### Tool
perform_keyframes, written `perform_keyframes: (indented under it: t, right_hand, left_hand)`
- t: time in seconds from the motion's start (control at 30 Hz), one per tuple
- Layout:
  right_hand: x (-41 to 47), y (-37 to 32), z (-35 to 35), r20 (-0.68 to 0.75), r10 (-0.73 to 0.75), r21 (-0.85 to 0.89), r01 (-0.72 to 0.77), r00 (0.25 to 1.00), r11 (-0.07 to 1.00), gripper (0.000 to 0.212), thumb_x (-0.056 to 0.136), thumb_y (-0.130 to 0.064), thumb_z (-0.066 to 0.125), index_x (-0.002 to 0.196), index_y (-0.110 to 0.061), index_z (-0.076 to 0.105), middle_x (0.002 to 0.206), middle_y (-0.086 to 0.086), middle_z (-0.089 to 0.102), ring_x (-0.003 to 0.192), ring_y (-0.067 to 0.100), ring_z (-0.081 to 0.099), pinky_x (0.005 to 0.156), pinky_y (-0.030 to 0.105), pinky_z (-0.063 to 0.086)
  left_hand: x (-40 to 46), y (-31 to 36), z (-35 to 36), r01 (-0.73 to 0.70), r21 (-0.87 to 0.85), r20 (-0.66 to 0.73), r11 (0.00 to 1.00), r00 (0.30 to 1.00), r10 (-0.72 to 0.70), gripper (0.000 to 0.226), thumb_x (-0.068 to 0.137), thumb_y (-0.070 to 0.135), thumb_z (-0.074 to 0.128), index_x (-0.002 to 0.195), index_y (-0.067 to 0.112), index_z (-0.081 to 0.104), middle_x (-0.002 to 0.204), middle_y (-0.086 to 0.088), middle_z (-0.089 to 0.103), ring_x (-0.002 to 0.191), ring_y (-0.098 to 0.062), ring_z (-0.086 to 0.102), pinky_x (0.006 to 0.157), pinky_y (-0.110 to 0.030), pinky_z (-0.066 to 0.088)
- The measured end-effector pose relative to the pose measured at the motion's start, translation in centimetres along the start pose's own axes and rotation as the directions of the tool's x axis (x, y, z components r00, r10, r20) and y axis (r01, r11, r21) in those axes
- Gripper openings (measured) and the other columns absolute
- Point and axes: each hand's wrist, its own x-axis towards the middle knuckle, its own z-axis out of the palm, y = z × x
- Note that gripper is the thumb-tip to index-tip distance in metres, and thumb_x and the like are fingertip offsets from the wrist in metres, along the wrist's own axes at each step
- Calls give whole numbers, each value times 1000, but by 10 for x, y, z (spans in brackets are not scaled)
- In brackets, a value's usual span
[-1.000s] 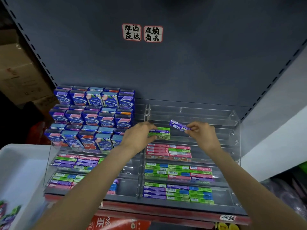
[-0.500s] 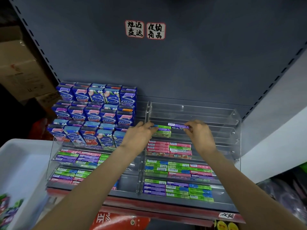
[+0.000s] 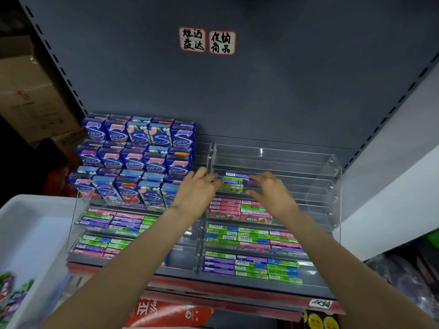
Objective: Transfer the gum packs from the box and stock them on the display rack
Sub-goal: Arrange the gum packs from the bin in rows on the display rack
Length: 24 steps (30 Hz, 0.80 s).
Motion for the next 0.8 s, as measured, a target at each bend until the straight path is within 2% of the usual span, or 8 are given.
perform_keyframes:
  t: [0.2,0.33,0.5,0.67,0.8]
  right_hand:
    - [6,-10,9,-28,-53,-19,52,998,998,49,92,-24,59,138,-20,44,130,4,48,111,20,55,90,38,51]
    - [9,-14,11,-10,-78,7,78,997,997,49,91,-19,59,138,-18,44,129,4,48,112,20,55,93,36,50]
    - [2,-17,4,-36,-76,8,76,996,997,46,92,-23,58,136,-17,46,130,3,47,112,19,54,92,33,50]
    - [-18,-32,-2,-142,-136,27,141,980,990,41,93,-24,56,132,-14,51,126,2,50,108,18,55,90,30,48]
    - [-26,-68,2,-145,-183,94,198,972,976,33,91,-21,59,123,-13,58,116,6,57,102,21,58,89,35,49]
  left_hand:
    - [0,0,-3,11,-41,18,999,1000,-10,53,95,16,51,144,25,33,146,2,41,123,-21,35,96,-34,35]
    - [1,1,-3,22,-58,42,998,999,-20,55,94,15,52,145,25,32,146,2,39,124,-21,36,98,-36,36]
    - [-1,4,-13,40,-103,62,994,997,-34,49,97,20,47,144,26,35,147,4,38,125,-21,35,99,-36,35]
    - [-24,9,-28,96,-200,-30,975,994,-104,42,98,22,45,139,24,40,144,4,41,125,-19,40,98,-34,39]
    - [-60,-9,-41,141,-328,-124,934,974,-191,36,96,26,49,132,22,50,129,3,53,118,-18,47,86,-34,45]
